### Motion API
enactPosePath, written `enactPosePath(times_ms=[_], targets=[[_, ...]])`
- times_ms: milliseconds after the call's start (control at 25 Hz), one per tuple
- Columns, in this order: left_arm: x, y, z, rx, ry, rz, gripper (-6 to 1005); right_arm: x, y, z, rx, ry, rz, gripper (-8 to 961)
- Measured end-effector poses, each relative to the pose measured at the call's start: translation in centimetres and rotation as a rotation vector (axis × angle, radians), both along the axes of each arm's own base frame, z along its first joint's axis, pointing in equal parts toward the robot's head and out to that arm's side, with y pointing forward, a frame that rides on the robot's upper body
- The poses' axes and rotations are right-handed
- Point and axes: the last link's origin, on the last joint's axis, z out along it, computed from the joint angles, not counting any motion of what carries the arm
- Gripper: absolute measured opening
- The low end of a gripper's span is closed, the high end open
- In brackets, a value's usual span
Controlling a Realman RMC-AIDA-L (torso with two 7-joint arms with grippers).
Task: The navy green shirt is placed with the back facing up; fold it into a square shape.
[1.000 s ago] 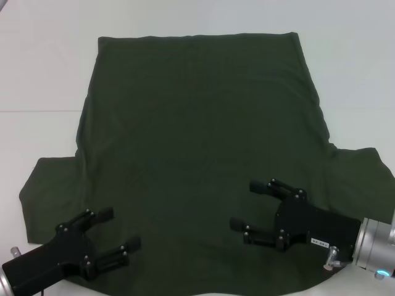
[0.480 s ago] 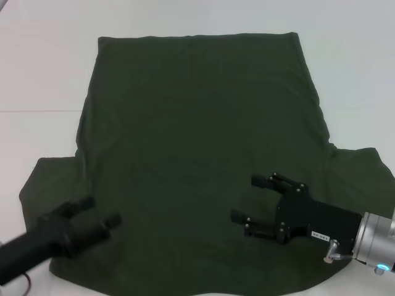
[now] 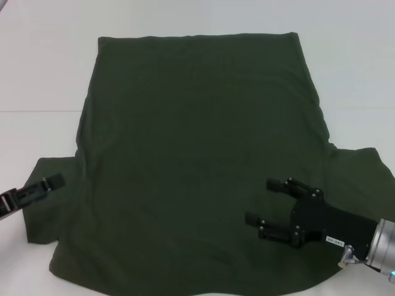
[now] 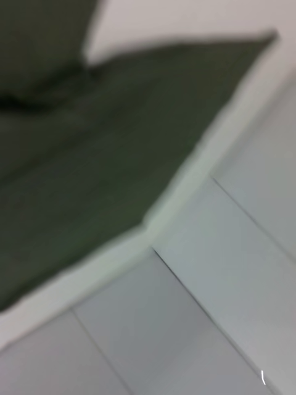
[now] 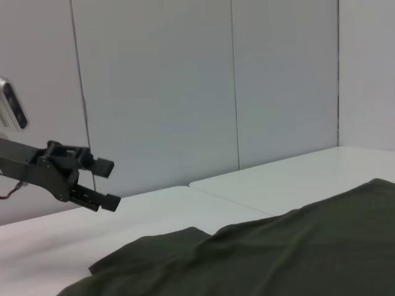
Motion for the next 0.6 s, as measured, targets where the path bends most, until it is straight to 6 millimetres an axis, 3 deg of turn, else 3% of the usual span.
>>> enactPosePath(times_ms=[240, 600], targets=[[-0.2, 2.5, 2.4, -0.17, 0.045, 0.191, 936, 0.5, -0.2, 0.2, 0.001, -0.005, -0.018, 927], [0.6, 5.7, 3.8, -0.319, 0.284, 0.249, 935, 0.9, -0.5, 0.3, -0.002, -0.012, -0.025, 928]])
